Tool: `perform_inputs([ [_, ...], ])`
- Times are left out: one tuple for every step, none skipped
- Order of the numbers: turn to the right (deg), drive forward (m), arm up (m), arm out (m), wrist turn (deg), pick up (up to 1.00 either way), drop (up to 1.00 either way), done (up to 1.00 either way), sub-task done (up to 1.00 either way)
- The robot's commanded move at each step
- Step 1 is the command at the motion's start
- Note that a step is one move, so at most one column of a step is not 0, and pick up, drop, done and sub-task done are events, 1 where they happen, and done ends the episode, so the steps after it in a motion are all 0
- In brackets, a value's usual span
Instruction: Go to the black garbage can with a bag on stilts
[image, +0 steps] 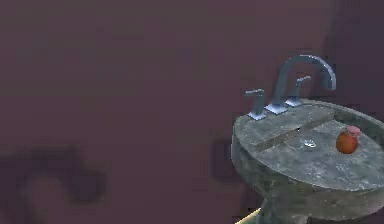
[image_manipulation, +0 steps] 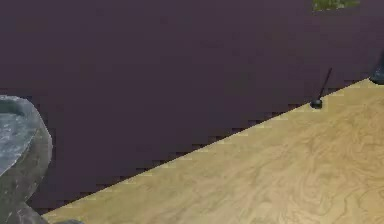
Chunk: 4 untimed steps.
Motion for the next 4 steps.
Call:
perform_inputs([
  [45.0,0.00,0.00,0.00,0.0,0.00,0.00,0.00,0.00],
  [45.0,0.00,0.00,0.00,0.0,0.00,0.00,0.00,0.00],
  [30.0,0.00,0.00,0.00,0.0,0.00,0.00,0.00,0.00],
  [0.0,0.30,0.00,0.00,0.0,0.00,0.00,0.00,0.00],
])
